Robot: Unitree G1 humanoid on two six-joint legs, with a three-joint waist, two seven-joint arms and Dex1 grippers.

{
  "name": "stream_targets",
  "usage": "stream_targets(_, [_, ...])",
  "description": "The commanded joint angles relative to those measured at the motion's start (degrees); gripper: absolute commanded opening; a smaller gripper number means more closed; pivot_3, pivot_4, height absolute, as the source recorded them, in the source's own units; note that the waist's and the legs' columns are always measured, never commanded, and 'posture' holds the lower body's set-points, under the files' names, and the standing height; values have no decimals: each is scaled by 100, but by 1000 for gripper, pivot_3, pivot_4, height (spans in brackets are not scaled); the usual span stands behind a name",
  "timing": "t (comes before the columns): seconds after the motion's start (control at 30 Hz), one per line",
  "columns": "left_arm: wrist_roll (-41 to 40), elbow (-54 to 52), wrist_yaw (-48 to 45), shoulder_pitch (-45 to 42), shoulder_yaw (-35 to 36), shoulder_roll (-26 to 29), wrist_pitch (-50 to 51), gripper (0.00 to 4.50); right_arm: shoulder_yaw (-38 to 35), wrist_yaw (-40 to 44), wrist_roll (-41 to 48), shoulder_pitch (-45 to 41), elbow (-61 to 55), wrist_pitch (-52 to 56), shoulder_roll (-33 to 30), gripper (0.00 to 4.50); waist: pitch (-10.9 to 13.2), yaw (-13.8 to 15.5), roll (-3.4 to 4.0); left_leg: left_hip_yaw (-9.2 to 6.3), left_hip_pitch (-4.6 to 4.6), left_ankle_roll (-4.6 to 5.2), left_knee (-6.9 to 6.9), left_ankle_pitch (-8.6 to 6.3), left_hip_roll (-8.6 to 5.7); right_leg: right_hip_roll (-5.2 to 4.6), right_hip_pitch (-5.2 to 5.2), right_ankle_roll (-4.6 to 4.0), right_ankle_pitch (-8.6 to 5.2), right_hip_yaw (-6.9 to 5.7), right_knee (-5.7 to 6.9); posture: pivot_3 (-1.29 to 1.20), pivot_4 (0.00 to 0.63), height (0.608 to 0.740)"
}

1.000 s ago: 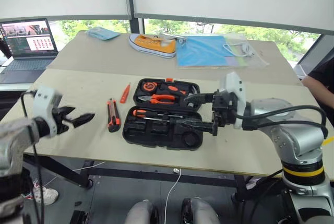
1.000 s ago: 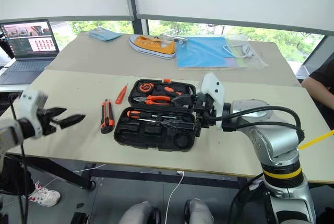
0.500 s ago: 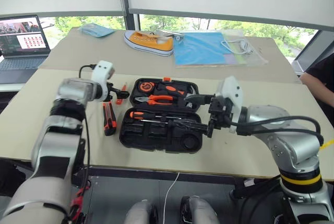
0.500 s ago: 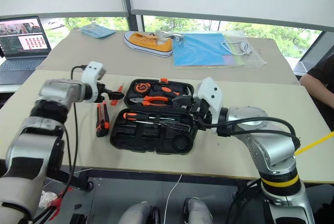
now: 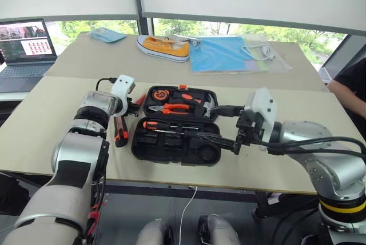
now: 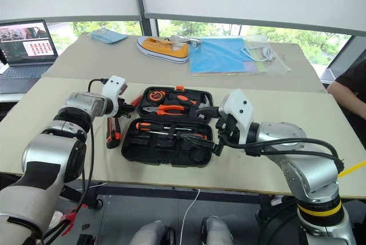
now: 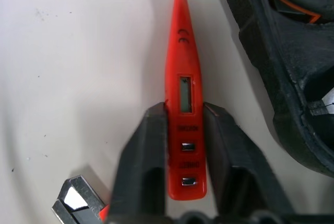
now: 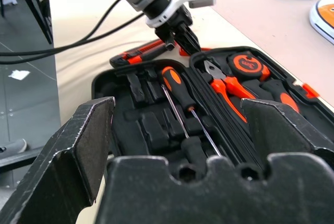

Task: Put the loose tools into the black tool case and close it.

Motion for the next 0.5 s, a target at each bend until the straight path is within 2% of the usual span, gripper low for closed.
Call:
stream_targets(0.03, [-56, -190, -427, -236, 240, 487, -560, 440, -349, 90, 433, 104, -273, 221, -237, 4500, 4, -10, -6, 0, -1, 0, 0, 0, 1, 0, -2, 0, 0, 0, 1, 0, 150, 718])
stream_targets(0.13, [-121, -697, -1897, -226, 169, 886, -1293, 440, -493, 306, 741, 340, -371, 394, -560, 4500, 20, -14, -34, 0, -12, 0, 0, 0, 6, 3, -17, -5, 3, -4, 3, 0, 150, 718])
stream_targets(0.17, [-291, -1181, -2876, -42, 108, 1073, -1628, 440, -517, 420, 814, 459, -443, 421, -726, 4500, 21, -4, -35, 1, -17, -1, 0, 0, 6, 3, -22, -17, 9, -6, 2, 0, 150, 718])
stream_targets(0.27, [-715, -2670, -5028, 591, -147, 1539, -2060, 440, -622, 657, 947, 784, -607, 358, -1071, 4500, 20, 13, -33, 6, -42, -1, 9, 0, 3, 1, -41, -45, 23, -8, 0, 0, 150, 718])
stream_targets(0.33, [-839, -3375, -5584, 898, -391, 1698, -1986, 440, -672, 658, 1002, 904, -635, 321, -1151, 4500, 20, 12, -32, 6, -49, -1, 11, -1, -1, -8, -44, -50, 22, -8, -7, 0, 150, 718])
stream_targets(0.5, [-1128, -4437, -5679, 1471, -1280, 1708, -2263, 440, -683, 413, 1060, 1004, -654, 307, -1093, 4500, 21, 37, -33, -6, -54, 2, 45, -2, 2, -8, -24, -9, -3, -12, -6, 0, 150, 718])
